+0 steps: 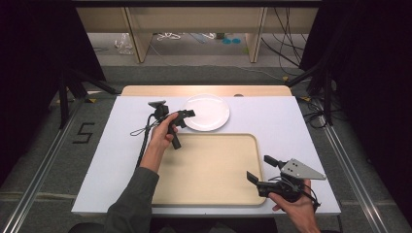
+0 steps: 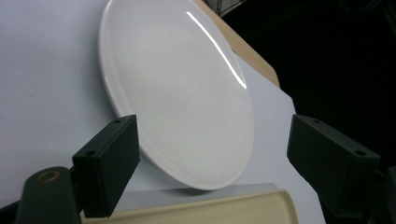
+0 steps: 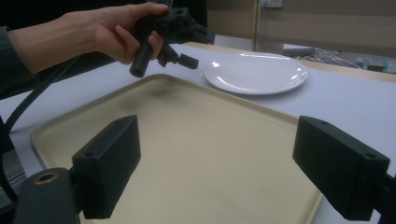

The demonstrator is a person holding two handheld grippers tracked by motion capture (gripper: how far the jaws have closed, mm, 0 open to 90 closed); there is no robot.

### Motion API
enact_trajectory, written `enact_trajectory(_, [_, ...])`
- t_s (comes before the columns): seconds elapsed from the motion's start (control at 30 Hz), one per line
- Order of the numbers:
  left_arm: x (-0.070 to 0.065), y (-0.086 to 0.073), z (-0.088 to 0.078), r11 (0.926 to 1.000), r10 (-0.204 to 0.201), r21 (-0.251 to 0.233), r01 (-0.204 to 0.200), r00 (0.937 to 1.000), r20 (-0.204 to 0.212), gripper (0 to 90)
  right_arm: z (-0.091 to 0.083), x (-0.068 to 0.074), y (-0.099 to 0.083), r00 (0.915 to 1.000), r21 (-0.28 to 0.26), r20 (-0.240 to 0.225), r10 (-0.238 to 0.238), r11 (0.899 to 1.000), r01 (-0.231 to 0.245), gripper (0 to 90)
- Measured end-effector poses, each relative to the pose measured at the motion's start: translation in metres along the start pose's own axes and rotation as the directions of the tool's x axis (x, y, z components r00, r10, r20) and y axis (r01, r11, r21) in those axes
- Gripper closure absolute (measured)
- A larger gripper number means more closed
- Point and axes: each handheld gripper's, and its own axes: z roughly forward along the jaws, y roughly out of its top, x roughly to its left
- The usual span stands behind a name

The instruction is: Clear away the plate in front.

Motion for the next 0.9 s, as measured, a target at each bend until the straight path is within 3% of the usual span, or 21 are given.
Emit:
enact_trajectory(0.07, [0.001, -0.001, 0.002, 1.0, 0.009, 0.005, -0.008, 0.9999, -0.015, 17.4, -0.003, 0.0, 0.001, 1.0, 0.028, -0.004, -0.003, 1.0, 0.004, 16.0])
enact_trajectory(0.2, [0.006, -0.001, 0.007, 0.9995, -0.025, 0.018, 0.026, 0.9994, -0.026, 17.8, 0.002, 0.001, 0.0, 0.9996, -0.017, -0.026, 0.009, 1.0, -0.01, 16.0])
enact_trajectory(0.23, [0.007, -0.001, 0.009, 0.9987, -0.048, 0.015, 0.049, 0.9984, -0.029, 18.6, 0.002, 0.001, 0.0, 0.9997, -0.017, -0.026, 0.005, 1.0, -0.006, 16.0])
enact_trajectory(0.43, [0.013, 0.001, 0.013, 0.9959, -0.09, 0.01, 0.09, 0.9955, -0.031, 20.6, 0.002, 0.001, 0.0, 0.9996, -0.012, -0.025, 0.013, 1.0, -0.013, 16.0])
enact_trajectory(0.53, [0.014, 0.002, 0.015, 0.9909, -0.135, 0.008, 0.135, 0.9907, -0.019, 23.7, 0.0, 0.001, 0.001, 0.9999, 0.005, -0.017, 0.004, 1.0, -0.004, 16.1])
enact_trajectory(0.63, [0.018, 0.003, 0.018, 0.9889, -0.148, 0.008, 0.148, 0.9884, -0.034, 25.6, 0.0, 0.001, 0.001, 0.9998, 0.006, -0.017, 0.005, 1.0, -0.005, 16.1])
enact_trajectory(0.9, [0.026, 0.005, 0.026, 0.978, -0.209, -0.011, 0.208, 0.9778, -0.021, 37.8, 0.001, 0.001, 0.0, 0.9993, -0.004, -0.036, 0.009, 1.0, -0.009, 16.1])
